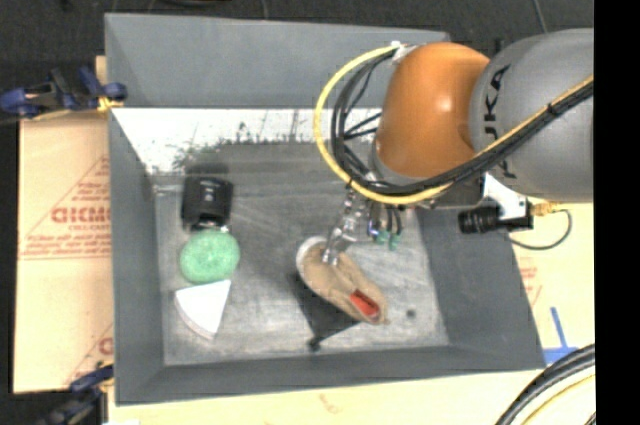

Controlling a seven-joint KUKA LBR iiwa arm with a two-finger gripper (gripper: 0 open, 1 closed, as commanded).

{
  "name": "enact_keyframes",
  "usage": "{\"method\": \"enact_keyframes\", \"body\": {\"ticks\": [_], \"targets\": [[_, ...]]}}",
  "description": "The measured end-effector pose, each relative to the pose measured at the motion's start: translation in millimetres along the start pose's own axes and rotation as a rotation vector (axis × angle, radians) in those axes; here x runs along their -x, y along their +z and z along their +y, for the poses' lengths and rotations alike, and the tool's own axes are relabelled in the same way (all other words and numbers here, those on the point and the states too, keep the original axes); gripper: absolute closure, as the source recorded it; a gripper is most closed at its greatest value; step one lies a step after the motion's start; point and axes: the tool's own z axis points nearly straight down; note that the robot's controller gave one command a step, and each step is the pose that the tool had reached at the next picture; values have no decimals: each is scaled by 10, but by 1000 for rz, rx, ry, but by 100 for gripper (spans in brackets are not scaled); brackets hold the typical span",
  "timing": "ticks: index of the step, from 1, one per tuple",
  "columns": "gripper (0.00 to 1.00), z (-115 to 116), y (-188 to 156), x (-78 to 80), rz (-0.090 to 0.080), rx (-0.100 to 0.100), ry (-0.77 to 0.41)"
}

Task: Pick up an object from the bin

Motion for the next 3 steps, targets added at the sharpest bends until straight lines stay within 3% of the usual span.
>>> {"method": "enact_keyframes", "body": {"ticks": [1,2,3], "targets": [[100,61,-45,70,-3,1,43],[0,203,122,129,-1,-1,24],[0,203,122,129,-1,0,24]]}}
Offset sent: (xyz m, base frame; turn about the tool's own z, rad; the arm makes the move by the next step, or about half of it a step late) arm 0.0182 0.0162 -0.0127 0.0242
